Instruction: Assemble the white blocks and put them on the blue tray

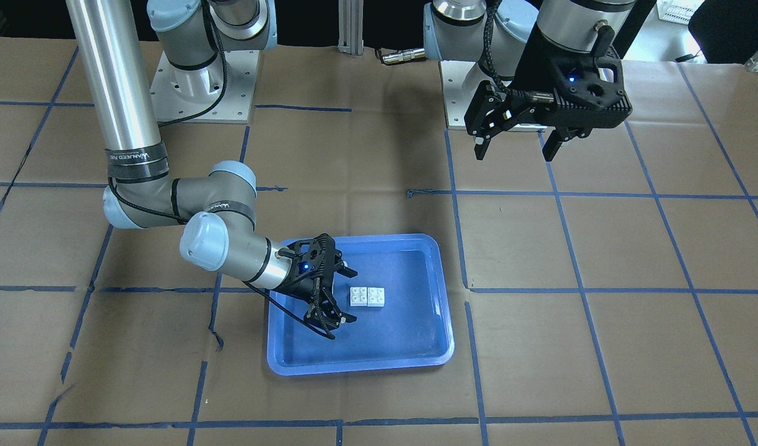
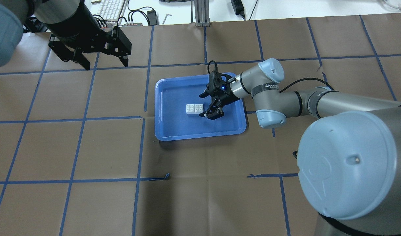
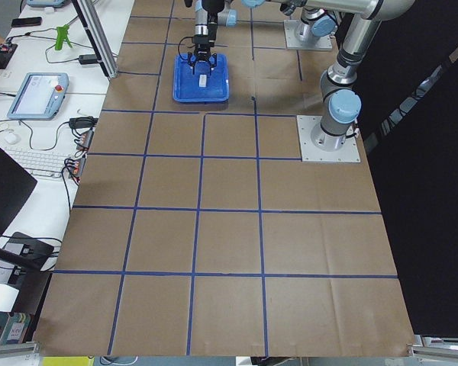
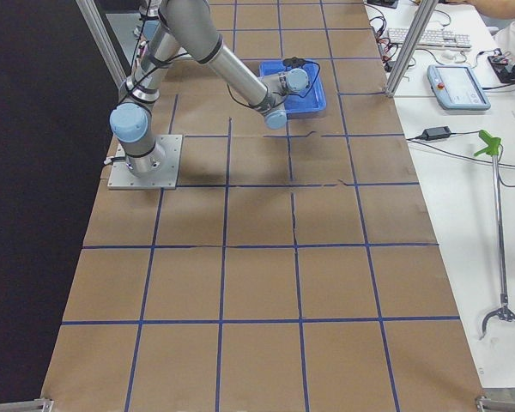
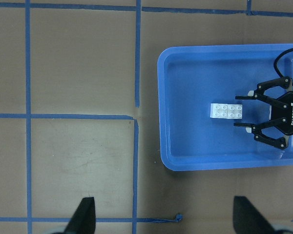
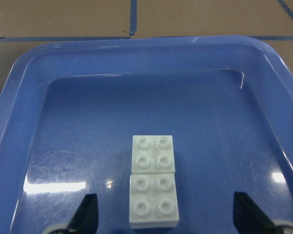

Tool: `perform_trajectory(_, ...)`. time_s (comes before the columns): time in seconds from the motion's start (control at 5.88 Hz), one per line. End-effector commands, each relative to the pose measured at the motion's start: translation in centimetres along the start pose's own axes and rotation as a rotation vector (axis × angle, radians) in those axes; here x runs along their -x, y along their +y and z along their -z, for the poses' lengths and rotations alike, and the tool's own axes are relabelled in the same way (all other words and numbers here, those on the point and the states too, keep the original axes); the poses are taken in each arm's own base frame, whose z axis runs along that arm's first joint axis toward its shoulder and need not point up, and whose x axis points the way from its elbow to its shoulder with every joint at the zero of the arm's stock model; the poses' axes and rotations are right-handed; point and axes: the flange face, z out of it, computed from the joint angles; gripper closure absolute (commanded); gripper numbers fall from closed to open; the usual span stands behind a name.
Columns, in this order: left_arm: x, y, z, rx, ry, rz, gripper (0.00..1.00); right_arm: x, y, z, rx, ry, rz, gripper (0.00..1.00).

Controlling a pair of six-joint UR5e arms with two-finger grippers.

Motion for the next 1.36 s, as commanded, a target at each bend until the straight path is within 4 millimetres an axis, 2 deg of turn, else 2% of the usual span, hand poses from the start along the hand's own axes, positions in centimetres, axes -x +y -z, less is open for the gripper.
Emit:
perform_trajectory(0.0,0.0,0.0,0.1,-0.001,0.0,0.0,0.0,-1.7,-1.7,1.6,-0.004,0.043,-0.104,0.0)
perform_trajectory(0.17,0.0,0.0,0.1,-0.001,0.0,0.0,0.0,-2.8,-3.3,3.8,0.012,0.089,-0.18,0.0)
perform_trajectory(0.51,0.0,0.0,0.1,-0.001,0.0,0.0,0.0,-2.8,-5.2,7.8,0.146,0.17,-0.343,0.0)
perform_trajectory(0.68,0.0,0.0,0.1,-0.001,0.0,0.0,0.0,-2.1,-6.4,10.8,0.242,0.193,-0.458,0.0)
perform_trajectory(0.85,0.0,0.0,0.1,-0.001,-0.001,0.0,0.0,-2.2,-7.4,13.5,0.371,0.237,-0.621,0.0)
perform_trajectory(1.19,0.0,0.0,0.1,-0.003,-0.001,0.0,0.0,-2.6,-8.8,18.2,0.621,0.268,-0.789,0.0)
